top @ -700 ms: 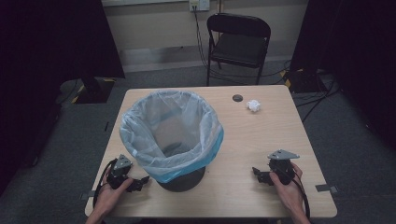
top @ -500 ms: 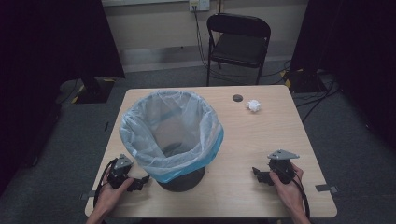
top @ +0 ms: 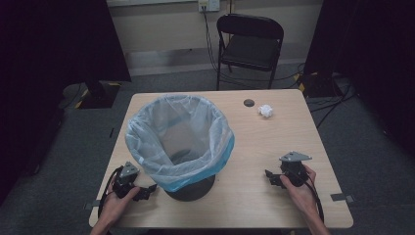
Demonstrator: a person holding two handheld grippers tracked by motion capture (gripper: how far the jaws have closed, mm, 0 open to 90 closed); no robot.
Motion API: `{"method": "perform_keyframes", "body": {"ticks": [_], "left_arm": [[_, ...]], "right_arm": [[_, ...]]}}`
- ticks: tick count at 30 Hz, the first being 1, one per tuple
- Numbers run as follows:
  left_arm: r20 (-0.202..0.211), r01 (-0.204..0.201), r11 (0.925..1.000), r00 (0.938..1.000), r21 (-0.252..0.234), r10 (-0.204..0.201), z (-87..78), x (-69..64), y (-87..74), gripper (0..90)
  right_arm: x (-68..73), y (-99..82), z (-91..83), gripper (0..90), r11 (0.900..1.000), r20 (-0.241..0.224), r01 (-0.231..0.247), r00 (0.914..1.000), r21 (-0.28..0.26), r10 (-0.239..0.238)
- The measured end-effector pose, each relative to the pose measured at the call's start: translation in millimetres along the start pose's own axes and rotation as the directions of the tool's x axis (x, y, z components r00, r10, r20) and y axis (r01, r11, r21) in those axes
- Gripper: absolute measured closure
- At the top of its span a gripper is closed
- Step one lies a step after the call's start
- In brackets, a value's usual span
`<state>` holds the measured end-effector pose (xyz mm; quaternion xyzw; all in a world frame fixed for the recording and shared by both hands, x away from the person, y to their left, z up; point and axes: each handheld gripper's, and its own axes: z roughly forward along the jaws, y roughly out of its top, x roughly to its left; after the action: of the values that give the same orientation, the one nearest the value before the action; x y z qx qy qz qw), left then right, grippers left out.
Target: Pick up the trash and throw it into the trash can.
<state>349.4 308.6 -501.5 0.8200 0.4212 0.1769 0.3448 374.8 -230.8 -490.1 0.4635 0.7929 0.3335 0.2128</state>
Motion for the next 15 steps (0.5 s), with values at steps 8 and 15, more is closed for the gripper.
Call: {"method": "perform_keyframes", "body": {"ticks": [8, 15], "left_arm": [[0.000, 0.000, 1.0000, 1.0000, -0.001, 0.000, 0.1, 0.0, -0.1, 0.0], [0.003, -0.002, 1.0000, 1.0000, 0.000, 0.002, 0.0, 0.1, -0.1, 0.0]], "right_arm": [[-15.4, 33.3, 4.4, 25.2, 0.9991, -0.008, -0.013, 0.9999, -0.040, 0.012], [-28.7, 57.3, 13.7, 25.9, 0.9981, 0.001, 0.000, 1.0000, -0.062, 0.001]]}}
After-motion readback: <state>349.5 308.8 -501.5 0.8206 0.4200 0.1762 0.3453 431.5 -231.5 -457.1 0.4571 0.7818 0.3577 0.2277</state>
